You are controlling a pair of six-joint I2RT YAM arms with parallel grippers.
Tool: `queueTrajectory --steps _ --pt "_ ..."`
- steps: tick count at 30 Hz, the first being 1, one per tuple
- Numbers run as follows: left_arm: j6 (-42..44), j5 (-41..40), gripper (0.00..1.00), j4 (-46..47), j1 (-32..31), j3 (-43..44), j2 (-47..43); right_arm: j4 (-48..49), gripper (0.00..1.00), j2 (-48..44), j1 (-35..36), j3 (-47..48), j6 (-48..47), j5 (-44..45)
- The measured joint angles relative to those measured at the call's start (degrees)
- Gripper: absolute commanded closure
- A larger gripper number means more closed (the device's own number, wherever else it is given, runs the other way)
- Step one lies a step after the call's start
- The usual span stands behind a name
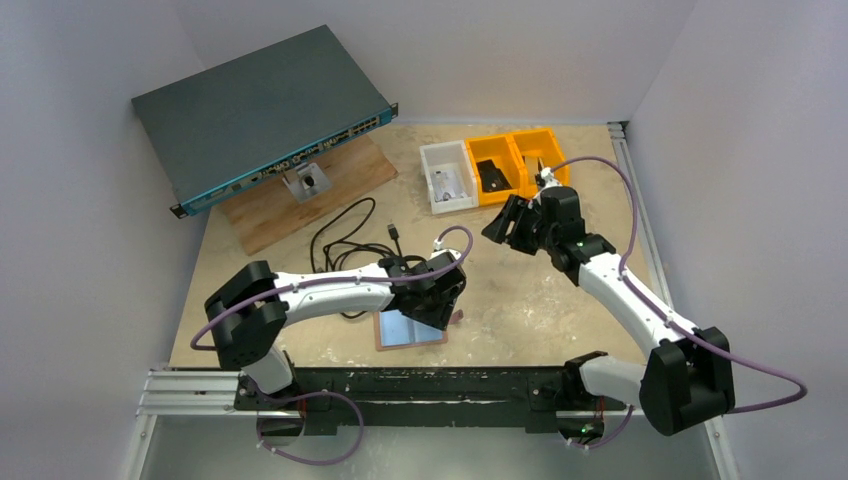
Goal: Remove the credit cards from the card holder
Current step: Close the card holder at the center of the board.
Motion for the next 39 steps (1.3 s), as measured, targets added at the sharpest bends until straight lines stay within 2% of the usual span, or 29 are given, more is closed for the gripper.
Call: queueTrajectory --steps 11,19,23,29,35,39 --pt "0.0 -3.0 0.52 -0.4 -0.7 0.2 4.3 0.0 0.41 -3.6 0.3 -7.5 1.5 -1.0" --pt "0.0 -5.8 0.59 -0.4 -2.1 0.3 7.4 0.2 0.41 -4.4 1.4 -9.0 2.3 -1.9" --pt "0.0 -7.1 0.67 -1.1 -2.7 0.9 7.9 0.3 0.42 -4.7 2.0 -9.5 2.5 -1.9" --pt "-0.2 -8.5 0.89 -2.4 -3.1 2.6 9.2 0.3 0.42 -4.7 3.6 -10.2 3.3 -1.9" --pt "-0.2 -9.2 0.98 -2.7 -3.2 2.4 8.9 0.6 0.44 -4.7 7.3 -10.2 4.2 -1.7" --pt "-0.1 -8.9 1.00 -1.5 -2.8 0.4 7.1 1.5 0.52 -4.3 11.0 -10.3 5.4 -1.9"
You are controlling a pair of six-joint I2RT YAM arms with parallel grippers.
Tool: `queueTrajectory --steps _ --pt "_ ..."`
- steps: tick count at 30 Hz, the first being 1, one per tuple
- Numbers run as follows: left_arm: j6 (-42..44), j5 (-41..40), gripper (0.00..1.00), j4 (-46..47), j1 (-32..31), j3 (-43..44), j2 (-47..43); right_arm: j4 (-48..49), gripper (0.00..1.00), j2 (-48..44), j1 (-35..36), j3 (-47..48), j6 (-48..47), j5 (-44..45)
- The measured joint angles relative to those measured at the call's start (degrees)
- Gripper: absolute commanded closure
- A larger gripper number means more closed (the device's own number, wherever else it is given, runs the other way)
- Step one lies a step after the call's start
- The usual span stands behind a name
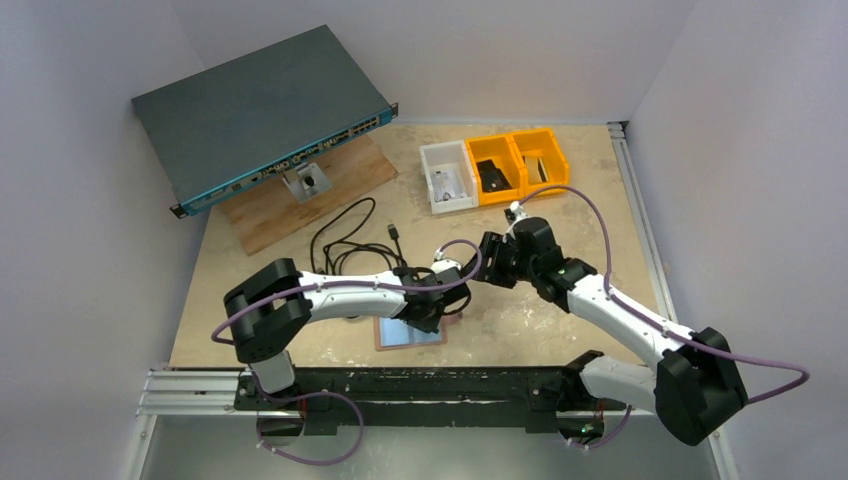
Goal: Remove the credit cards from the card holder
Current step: Close the card holder at the center of the board.
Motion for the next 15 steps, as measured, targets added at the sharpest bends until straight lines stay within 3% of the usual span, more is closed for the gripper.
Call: queueTrajectory --steps 5,15 --pt "0.0 2.3 1.00 2.8 0.9 -4.5 -5.2 3.5 0.56 1.9 3.3 -1.2 2.5 -1.7" --pt "0.0 7.3 1.00 10.7 3.7 -11.6 -13.1 10.0 0.56 7.5 9.5 -2.2 6.2 -4.4"
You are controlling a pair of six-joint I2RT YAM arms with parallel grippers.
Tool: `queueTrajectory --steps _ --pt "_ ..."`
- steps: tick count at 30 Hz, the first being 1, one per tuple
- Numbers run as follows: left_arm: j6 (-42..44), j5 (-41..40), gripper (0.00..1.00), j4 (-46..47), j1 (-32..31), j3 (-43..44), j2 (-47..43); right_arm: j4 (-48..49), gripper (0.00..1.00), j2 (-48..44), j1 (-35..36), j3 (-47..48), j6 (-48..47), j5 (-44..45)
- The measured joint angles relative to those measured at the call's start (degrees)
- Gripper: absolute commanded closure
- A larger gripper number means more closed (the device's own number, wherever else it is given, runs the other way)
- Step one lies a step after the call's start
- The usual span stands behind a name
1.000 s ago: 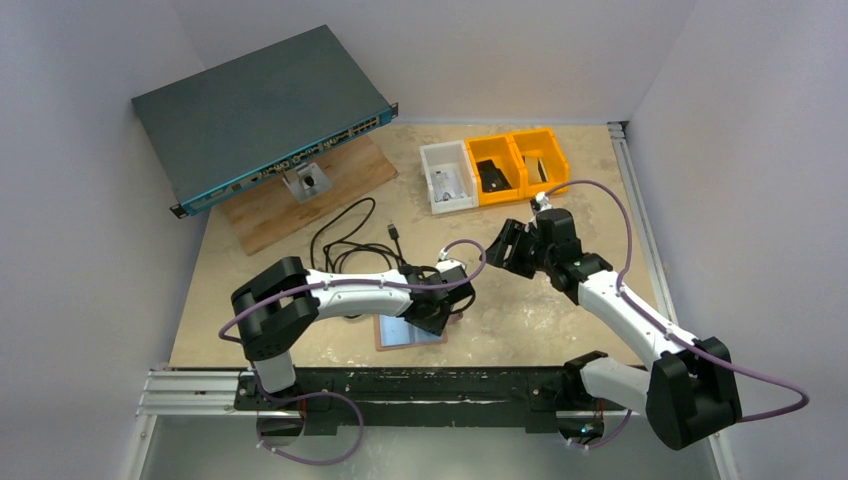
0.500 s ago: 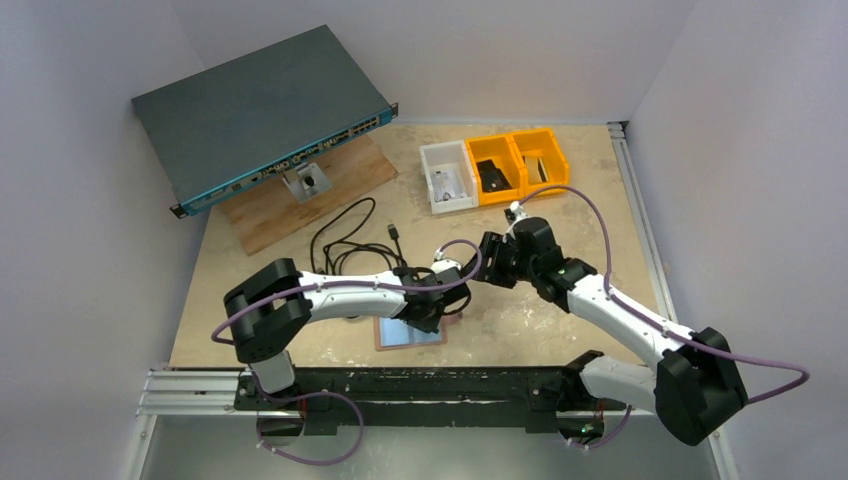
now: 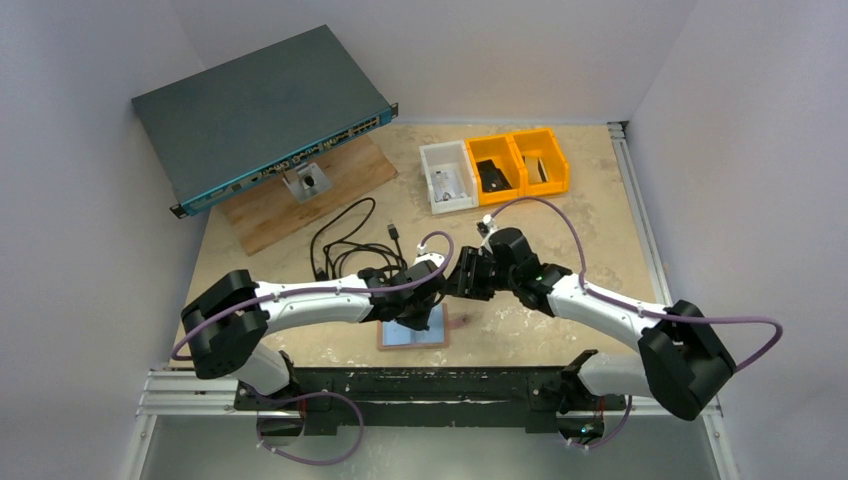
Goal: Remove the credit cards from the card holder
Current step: Close the card holder at the center of the board.
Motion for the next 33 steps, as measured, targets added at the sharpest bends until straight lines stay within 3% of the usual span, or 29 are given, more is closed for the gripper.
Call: queueTrajectory --steps 12,16,21,23,25,27,29,33 --pt "0.0 3.1 1.00 4.3 1.4 -2.6 -1.0 5.4 0.64 6.2 5.3 -0.2 2.1 -0.2" --pt "0.0 3.8 1.00 4.9 1.4 -2.8 -1.2 6.5 0.72 7.8 6.0 -0.5 2.3 -0.2" --pt "0.0 4.3 1.00 6.0 1.4 -3.1 -1.4 7.4 0.92 9.6 6.3 -0.7 2.9 -0.2" --pt "-0.1 4.3 0.91 6.1 1.4 -3.3 -1.4 7.6 0.99 10.0 6.3 -0.8 3.1 -0.2" --pt "-0.2 4.3 0.72 6.0 1.5 -3.4 -1.4 7.6 1.00 10.2 6.3 -0.8 3.2 -0.1" --pt "-0.5 4.2 0.62 5.9 1.4 -3.5 -1.6 7.6 1.00 10.2 6.3 -0.8 3.1 -0.1" --pt "-1.0 3.8 0.57 5.5 1.4 -3.5 -2.2 7.5 1.00 10.2 6.3 -0.8 2.8 -0.1" --pt "-2.1 1.9 0.57 3.3 1.6 -4.7 -5.6 6.0 1.00 9.8 6.3 -0.8 1.8 0.2"
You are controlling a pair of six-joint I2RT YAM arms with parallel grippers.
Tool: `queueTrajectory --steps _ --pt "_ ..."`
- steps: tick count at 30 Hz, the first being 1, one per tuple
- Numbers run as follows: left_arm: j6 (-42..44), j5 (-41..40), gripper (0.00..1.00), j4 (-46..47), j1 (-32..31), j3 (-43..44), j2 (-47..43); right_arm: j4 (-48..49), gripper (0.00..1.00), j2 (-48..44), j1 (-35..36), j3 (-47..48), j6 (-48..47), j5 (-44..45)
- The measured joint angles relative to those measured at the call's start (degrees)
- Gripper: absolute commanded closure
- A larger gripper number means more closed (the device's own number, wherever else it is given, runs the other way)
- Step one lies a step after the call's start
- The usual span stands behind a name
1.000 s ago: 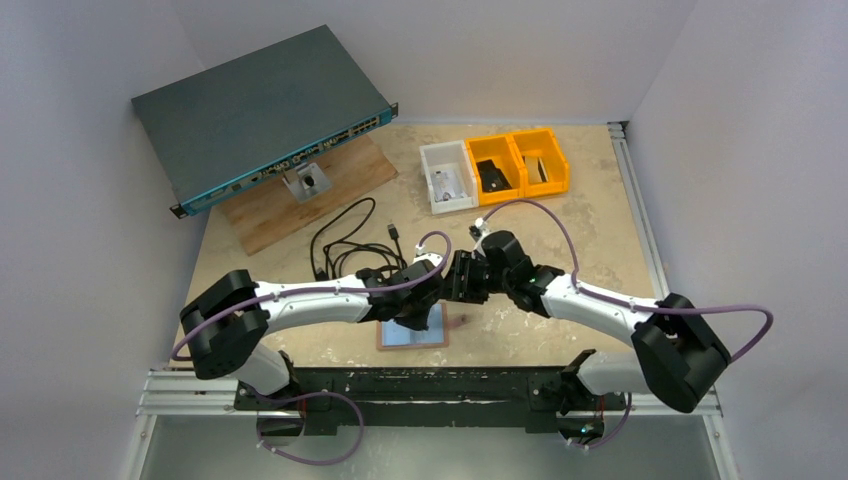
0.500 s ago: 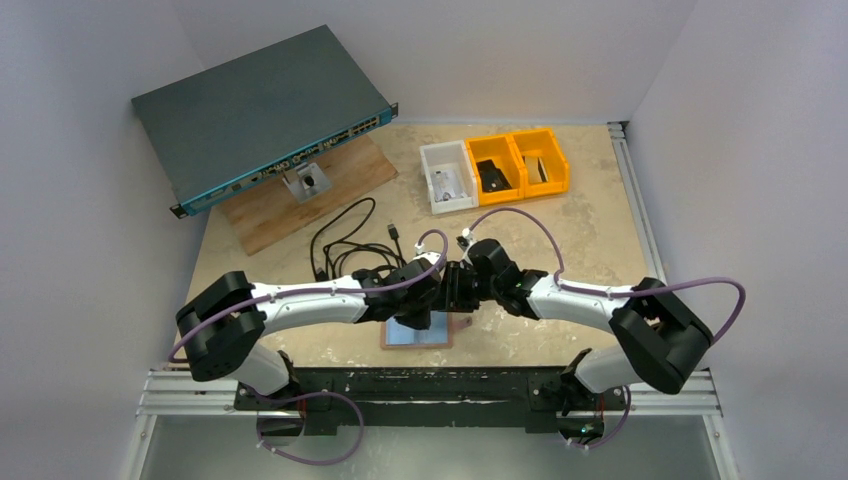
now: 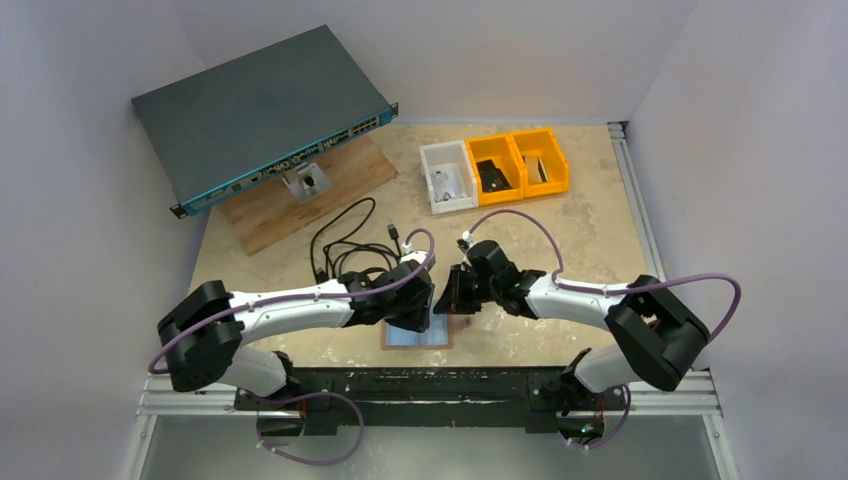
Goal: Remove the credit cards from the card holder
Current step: Close the card holder at the center of the board.
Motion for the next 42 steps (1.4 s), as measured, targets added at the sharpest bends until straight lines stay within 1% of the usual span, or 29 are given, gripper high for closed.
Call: queueTrajectory --steps 3,7,12,15,16,20,27,31,35,42 --pt "-1.2 -1.8 0.63 -2.1 0.7 -1.7 -3.3 -1.4 1.00 -0.5 0.0 0.0 -0.7 0.2" --pt "-3.0 -4.0 0.78 -4.8 3.4 -5.2 -6.6 -3.1 1.00 -1.4 0.0 0.2 -1.7 0.8" --pt "-4.5 -5.9 0.93 -7.2 5.0 -7.7 -6.1 -5.0 1.00 -1.6 0.0 1.0 -2.8 1.2" --pt "-4.9 -6.1 0.99 -7.0 5.0 -7.8 -4.4 -5.9 1.00 -1.7 0.0 1.4 -3.1 1.2" --pt "-5.0 -6.1 1.00 -6.8 5.0 -7.8 -3.7 -6.1 1.00 -1.7 0.0 1.6 -3.2 1.2" --pt "-5.0 -5.8 1.00 -6.5 5.0 -7.4 -2.8 -7.0 0.87 -2.0 0.0 1.8 -3.6 1.2" --pt "-4.9 -6.0 1.00 -6.6 3.9 -6.3 -1.5 -6.4 0.70 -2.1 0.0 2.3 -3.2 1.0" --pt "-5.3 -4.6 1.00 -3.5 2.9 -6.0 -0.5 -5.6 0.65 -2.1 0.3 2.4 -2.6 0.7" --pt "-5.7 -3.0 1.00 -1.4 2.2 -6.0 0.0 -4.8 0.63 -2.1 1.2 2.6 -1.9 -0.1" --pt "-5.9 -2.4 0.99 -0.9 2.1 -6.0 -0.5 -3.1 0.59 -0.7 2.9 3.8 -0.4 -0.3"
